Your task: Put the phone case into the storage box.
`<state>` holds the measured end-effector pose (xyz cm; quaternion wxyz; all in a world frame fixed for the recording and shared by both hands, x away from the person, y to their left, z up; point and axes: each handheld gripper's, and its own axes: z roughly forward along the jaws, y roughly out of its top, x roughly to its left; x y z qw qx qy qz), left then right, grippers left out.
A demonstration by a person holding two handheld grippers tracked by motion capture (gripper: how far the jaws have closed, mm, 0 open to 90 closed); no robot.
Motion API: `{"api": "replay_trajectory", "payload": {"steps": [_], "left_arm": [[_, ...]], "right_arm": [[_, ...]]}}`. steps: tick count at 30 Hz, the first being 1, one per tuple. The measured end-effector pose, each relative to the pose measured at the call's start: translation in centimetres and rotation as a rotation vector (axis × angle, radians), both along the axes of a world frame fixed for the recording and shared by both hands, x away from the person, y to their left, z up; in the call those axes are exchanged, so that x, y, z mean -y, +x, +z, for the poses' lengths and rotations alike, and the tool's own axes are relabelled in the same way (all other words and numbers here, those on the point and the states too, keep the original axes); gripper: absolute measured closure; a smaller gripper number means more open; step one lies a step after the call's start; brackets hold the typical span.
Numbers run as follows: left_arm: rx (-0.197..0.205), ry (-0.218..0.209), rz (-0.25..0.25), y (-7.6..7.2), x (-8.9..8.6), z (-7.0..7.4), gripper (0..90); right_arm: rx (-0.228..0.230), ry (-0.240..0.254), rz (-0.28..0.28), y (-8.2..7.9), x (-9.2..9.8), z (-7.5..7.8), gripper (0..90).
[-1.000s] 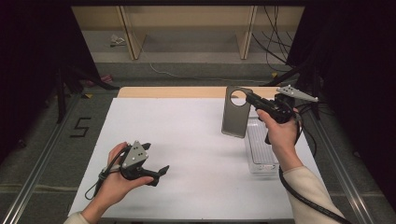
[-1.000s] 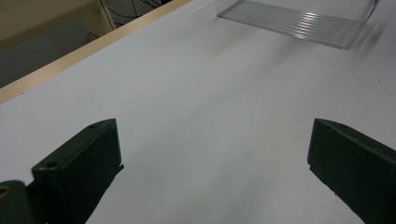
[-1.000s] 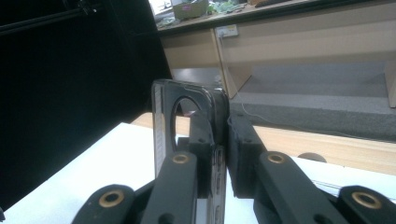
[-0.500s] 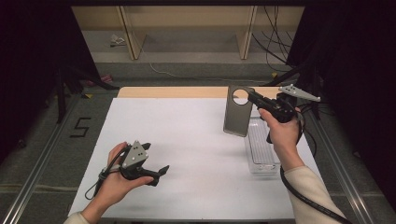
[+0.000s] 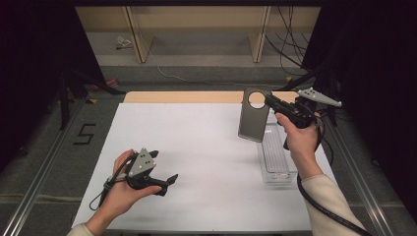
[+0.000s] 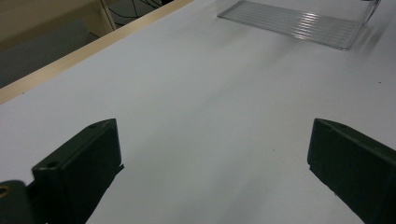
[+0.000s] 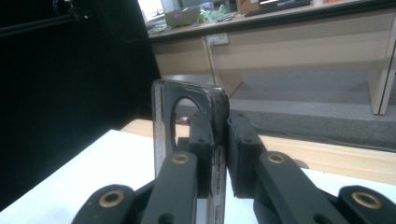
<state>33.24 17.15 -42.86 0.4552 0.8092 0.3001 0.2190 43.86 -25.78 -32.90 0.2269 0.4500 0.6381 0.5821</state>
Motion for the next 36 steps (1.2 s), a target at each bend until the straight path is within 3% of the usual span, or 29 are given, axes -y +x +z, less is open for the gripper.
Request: {"api": "replay_trajectory", "payload": {"steps": [36], "left_arm": [[0.002, 0.001, 0.000, 0.0, 0.0, 0.0, 2.4]], "right_arm": [[0.026, -0.004, -0.060, 0.1, 1.9, 0.6, 81.8]]}}
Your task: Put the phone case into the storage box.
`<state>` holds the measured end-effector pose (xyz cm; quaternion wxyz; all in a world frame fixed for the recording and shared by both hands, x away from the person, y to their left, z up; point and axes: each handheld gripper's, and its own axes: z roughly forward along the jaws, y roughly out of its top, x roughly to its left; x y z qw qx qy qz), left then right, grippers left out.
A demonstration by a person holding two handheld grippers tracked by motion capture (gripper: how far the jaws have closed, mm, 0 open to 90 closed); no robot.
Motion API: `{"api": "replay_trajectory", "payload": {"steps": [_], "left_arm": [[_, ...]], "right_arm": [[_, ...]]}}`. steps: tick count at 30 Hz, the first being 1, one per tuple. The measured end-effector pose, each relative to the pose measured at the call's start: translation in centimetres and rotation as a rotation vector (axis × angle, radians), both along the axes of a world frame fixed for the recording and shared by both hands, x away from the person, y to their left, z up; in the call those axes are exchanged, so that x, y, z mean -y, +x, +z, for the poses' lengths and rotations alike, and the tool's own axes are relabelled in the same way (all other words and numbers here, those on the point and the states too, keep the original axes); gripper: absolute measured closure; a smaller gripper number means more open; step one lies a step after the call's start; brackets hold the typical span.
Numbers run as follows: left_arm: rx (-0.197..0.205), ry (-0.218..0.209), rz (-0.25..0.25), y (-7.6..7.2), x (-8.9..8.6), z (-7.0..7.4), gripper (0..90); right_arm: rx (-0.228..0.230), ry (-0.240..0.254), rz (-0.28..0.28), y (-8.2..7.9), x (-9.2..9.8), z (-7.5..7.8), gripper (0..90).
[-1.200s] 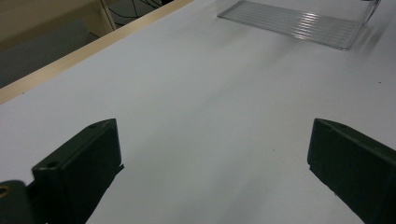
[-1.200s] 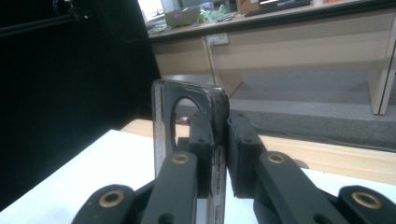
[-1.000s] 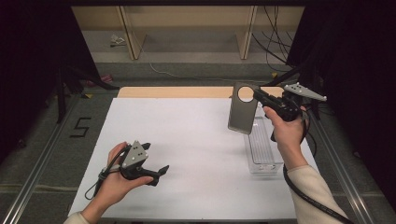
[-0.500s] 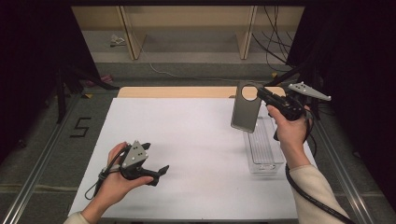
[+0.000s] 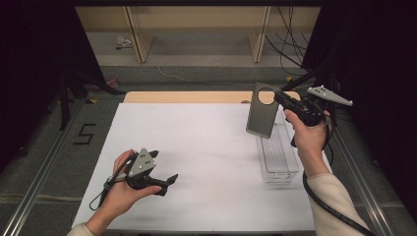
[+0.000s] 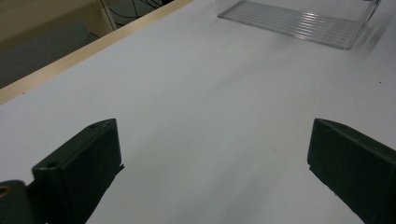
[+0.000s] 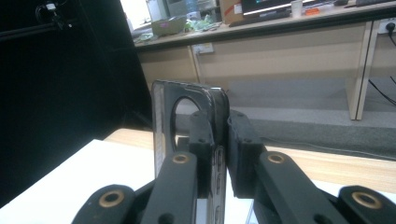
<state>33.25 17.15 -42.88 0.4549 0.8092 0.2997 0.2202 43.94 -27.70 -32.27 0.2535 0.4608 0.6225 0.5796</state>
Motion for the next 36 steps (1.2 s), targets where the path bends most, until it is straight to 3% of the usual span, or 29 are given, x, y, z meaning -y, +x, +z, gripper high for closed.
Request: {"api": "replay_trajectory", "payload": {"steps": [36], "left_arm": [[-0.001, -0.002, 0.001, 0.0, 0.0, 0.0, 2.4]], "right_arm": [[0.038, -0.006, -0.086, 0.2, 2.8, 0.6, 81.8]]}}
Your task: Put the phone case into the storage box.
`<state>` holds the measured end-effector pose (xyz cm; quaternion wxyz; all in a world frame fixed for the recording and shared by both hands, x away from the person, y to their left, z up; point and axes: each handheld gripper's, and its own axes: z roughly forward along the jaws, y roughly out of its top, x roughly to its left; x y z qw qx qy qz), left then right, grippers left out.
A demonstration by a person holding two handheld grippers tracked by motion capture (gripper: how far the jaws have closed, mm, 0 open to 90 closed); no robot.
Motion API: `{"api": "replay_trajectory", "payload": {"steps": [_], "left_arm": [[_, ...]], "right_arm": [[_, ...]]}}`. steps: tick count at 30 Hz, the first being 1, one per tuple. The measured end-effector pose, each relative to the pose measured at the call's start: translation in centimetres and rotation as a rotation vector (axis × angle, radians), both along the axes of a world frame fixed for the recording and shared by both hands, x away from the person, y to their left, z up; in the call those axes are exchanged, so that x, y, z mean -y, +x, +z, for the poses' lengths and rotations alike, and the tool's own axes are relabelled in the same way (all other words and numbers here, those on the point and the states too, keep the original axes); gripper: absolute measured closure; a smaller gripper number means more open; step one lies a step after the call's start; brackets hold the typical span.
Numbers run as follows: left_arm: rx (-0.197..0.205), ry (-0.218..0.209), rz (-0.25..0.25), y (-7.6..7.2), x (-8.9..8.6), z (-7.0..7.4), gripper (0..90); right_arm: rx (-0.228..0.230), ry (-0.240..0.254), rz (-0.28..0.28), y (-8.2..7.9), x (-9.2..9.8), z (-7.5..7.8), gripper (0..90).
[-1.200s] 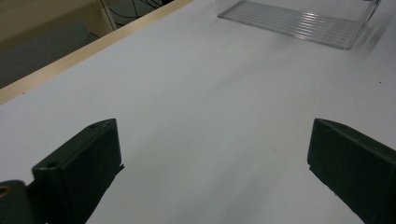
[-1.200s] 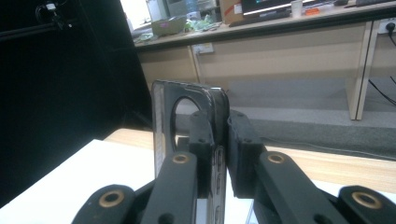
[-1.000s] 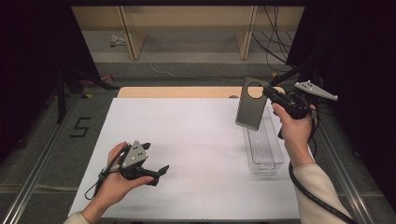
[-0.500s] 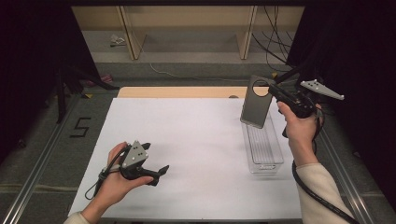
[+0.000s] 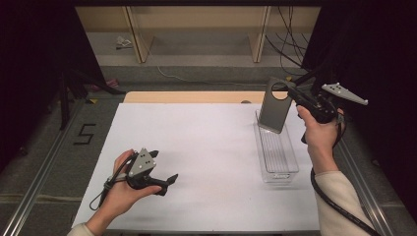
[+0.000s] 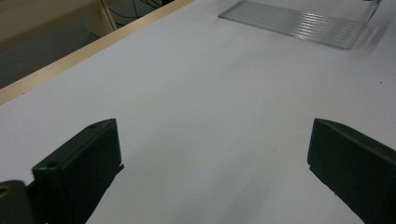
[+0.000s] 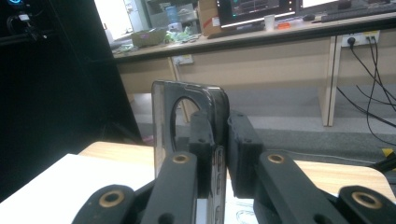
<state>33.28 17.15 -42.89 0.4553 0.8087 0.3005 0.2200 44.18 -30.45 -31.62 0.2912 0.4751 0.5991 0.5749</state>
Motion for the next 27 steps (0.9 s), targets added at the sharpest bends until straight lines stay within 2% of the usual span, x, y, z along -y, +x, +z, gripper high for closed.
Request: {"api": "replay_trajectory", "payload": {"steps": [27], "left_arm": [[0.003, 0.001, 0.000, 0.06, 0.02, -0.06, 2.4]], "right_arm": [[0.003, -0.031, -0.017, 0.85, 0.63, -0.21, 81.9]]}}
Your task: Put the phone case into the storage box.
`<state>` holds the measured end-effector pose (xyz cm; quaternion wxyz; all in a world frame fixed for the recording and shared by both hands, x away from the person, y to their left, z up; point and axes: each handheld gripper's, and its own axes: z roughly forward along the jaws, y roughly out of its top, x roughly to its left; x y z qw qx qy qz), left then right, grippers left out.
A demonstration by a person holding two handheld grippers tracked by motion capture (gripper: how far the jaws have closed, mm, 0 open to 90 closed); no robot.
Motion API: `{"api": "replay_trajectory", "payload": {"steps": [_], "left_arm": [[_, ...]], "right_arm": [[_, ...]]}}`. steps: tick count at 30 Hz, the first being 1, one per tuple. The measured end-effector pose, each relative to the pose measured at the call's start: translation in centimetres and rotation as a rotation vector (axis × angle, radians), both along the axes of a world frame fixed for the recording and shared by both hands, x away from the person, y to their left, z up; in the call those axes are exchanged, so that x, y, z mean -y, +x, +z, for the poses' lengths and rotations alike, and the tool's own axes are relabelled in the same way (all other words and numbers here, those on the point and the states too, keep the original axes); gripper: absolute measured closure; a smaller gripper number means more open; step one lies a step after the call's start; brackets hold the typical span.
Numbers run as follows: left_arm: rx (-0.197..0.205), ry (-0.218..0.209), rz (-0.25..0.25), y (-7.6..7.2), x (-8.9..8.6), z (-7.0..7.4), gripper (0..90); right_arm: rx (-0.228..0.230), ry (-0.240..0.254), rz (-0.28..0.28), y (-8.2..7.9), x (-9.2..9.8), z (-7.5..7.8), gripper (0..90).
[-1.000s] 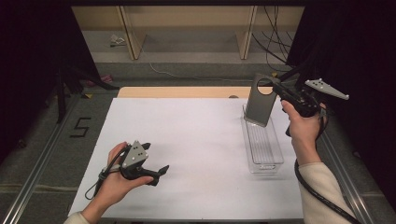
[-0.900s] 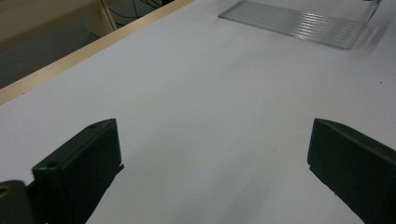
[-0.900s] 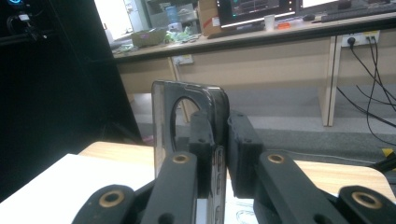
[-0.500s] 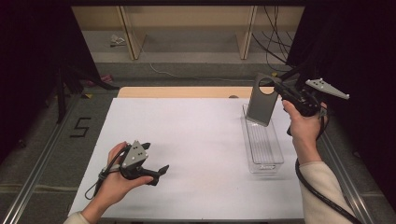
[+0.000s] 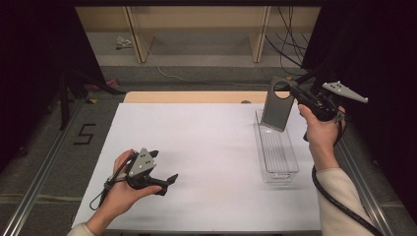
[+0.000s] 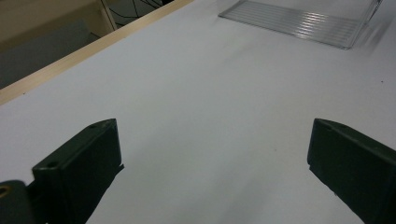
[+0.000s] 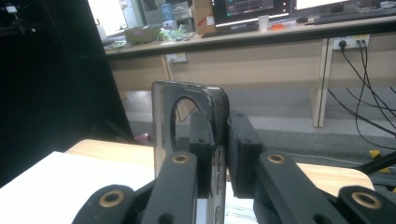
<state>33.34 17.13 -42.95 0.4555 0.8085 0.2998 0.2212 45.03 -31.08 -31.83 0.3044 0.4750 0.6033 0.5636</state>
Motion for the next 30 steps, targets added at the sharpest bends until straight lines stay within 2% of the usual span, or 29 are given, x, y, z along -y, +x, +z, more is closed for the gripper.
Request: {"api": "replay_trajectory", "payload": {"steps": [30], "left_arm": [[0.000, 0.004, -0.001, 0.0, 0.0, 0.0, 2.5]], "right_arm": [[-0.013, -0.052, -0.004, 1.2, -0.1, -0.5, 81.9]]}}
